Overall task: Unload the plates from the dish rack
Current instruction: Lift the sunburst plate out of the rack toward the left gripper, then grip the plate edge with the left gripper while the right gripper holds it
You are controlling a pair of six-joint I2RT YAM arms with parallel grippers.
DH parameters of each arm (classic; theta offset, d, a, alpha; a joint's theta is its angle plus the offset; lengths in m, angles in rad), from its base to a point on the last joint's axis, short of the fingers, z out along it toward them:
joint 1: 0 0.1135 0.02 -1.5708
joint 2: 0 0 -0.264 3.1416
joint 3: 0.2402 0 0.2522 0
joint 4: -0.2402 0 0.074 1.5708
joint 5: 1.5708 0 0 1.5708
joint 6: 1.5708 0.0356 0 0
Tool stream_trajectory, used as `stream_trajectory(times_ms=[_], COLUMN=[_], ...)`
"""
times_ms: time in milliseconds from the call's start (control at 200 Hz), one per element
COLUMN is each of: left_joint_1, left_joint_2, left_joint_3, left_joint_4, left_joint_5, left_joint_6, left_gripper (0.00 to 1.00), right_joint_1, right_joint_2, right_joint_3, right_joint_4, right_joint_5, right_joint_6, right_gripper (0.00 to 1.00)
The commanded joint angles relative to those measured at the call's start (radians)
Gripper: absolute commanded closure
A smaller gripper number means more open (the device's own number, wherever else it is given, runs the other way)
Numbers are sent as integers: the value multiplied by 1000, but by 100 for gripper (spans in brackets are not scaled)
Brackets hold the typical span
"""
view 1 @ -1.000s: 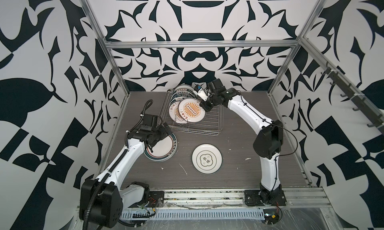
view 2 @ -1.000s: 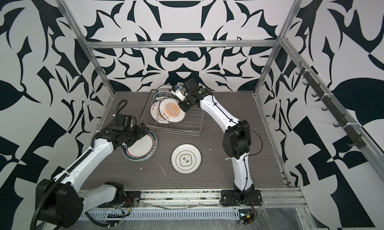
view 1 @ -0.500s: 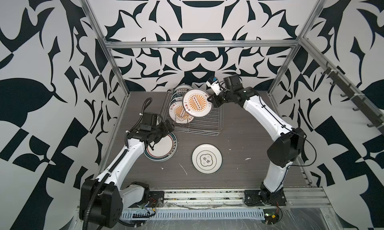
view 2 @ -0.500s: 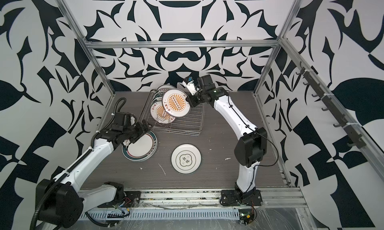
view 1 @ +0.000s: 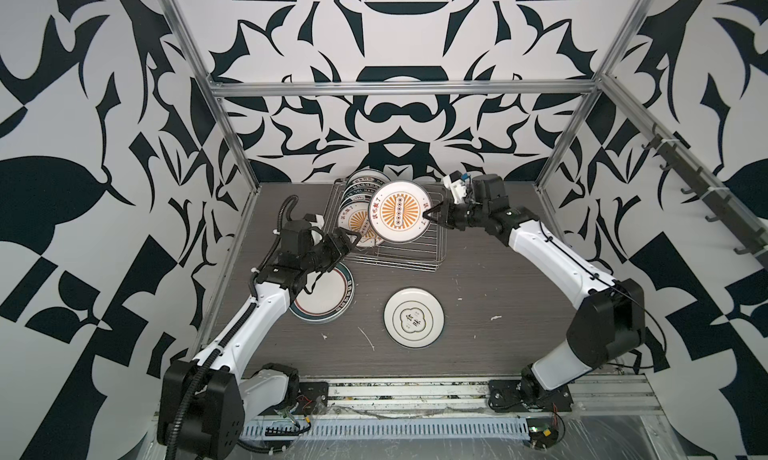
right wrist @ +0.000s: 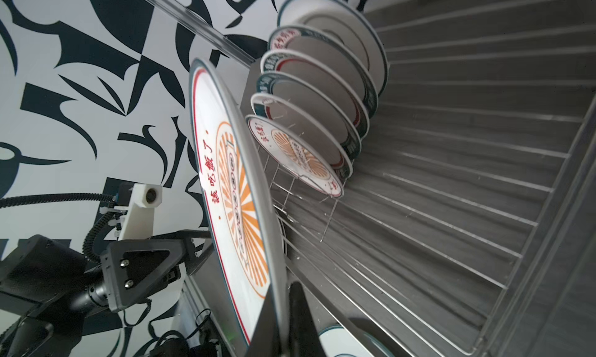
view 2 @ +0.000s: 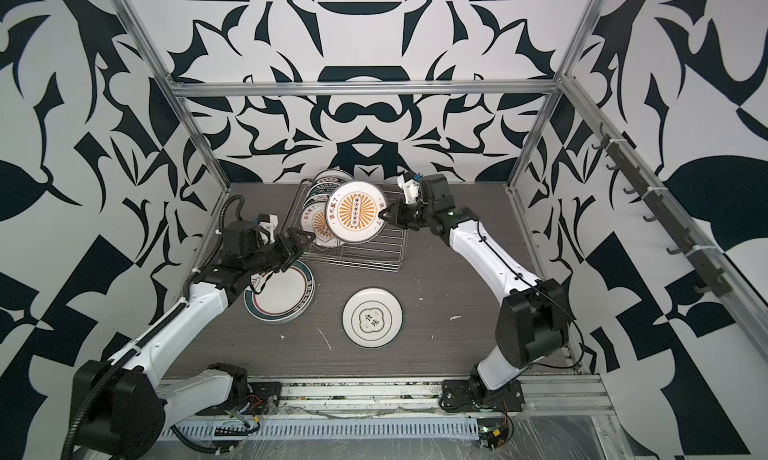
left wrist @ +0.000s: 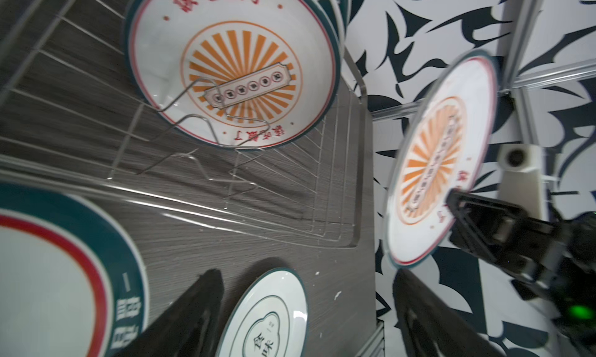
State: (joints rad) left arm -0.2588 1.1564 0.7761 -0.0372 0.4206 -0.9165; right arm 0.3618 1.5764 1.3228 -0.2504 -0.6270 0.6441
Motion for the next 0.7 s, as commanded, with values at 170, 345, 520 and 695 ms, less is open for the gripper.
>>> stream_trajectory(times_ms=[170,345,520,695], left_joint_1=[-24,-27,-27,-26], left_joint_2=[60,110,103,81], left_joint_3=[0,1,-1,-16], left_joint_4=[185,239,282,283], left_joint_5=[89,104,125,130], left_joint_6=[-49,-67,-78,-79], left_gripper=[14,20,27,52], right_joint_1=[63,112,140,141], right_joint_2=[-69,-58,-49,-52], right_joint_3=[-66,-123,-151,-167], right_joint_4=[237,373,415,444], right_joint_5=[-63,-80,-74,-76], right_joint_6=[178,262,278,290], right_gripper=[100,100,100,100])
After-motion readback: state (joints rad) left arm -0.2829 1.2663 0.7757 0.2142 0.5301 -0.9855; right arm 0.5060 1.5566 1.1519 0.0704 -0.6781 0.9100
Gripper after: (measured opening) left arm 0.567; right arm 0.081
